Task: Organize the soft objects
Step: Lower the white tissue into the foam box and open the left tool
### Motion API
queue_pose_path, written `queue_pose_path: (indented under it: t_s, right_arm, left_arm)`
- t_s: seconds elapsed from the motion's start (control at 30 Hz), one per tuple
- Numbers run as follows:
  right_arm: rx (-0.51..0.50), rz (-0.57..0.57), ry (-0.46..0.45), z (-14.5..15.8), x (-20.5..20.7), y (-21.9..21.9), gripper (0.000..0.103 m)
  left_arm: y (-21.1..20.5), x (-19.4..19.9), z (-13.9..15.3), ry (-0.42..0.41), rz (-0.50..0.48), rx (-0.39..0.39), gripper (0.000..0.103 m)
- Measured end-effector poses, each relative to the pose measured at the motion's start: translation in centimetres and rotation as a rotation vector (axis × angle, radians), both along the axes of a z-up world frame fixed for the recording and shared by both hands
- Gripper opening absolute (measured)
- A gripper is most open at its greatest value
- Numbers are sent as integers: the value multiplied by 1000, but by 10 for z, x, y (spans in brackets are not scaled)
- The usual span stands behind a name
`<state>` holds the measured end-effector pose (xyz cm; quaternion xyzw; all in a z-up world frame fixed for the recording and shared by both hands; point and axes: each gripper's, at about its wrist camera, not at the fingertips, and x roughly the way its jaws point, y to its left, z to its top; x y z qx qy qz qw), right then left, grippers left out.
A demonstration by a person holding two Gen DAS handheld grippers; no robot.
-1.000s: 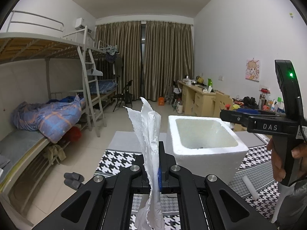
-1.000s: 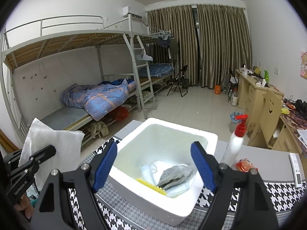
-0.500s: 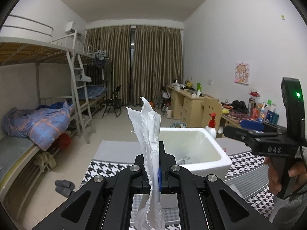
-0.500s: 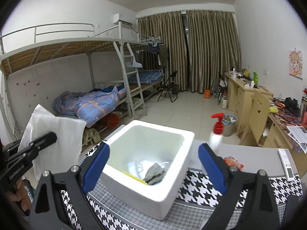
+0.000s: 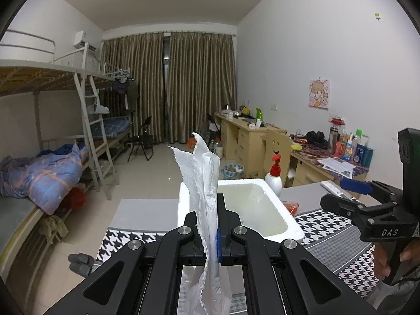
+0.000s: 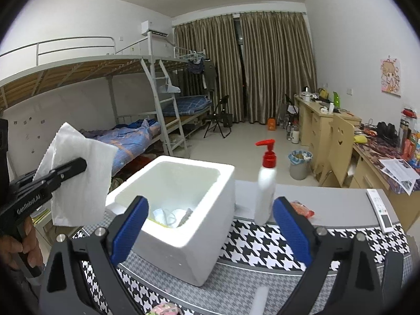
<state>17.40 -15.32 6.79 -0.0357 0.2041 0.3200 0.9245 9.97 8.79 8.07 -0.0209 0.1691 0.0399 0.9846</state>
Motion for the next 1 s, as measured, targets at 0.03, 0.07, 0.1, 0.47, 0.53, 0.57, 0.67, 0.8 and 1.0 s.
queue_pose_path:
  t_s: [0.03, 0.07, 0.1, 0.47, 0.53, 0.57, 0.67, 0.8, 1.0]
  right_arm:
    - [-2, -4, 0, -1, 0, -1, 98]
    - [-2, -7, 0, -1, 0, -3, 98]
    - [0, -8, -1, -1, 0, -4, 98]
    - [17, -35, -11, -9, -10, -31, 98]
    - [17, -42, -9, -11, -10, -35, 98]
    - [15, -44, -9, -12, -11, -36, 98]
    - [16, -57, 1, -16, -9, -42, 98]
    - [18, -69, 16, -19, -8, -47, 98]
    - [13, -80, 14, -21, -10, -53, 98]
  left_arm:
    - [-2, 1, 1, -3, -5, 5, 4]
    - [-3, 3, 3, -5, -9, 13, 4]
    - [-4, 5, 4, -4, -12, 16, 4]
    - [-12, 38, 3, 63, -62, 17, 4]
    - [-14, 46, 1, 87, -62, 21, 4]
    - [-15, 48, 0, 94, -62, 23, 4]
    - [-17, 56, -3, 120, -72, 29, 4]
    - [-17, 64, -3, 137, -71, 37, 4]
    - [-19, 76, -8, 161, -62, 37, 4]
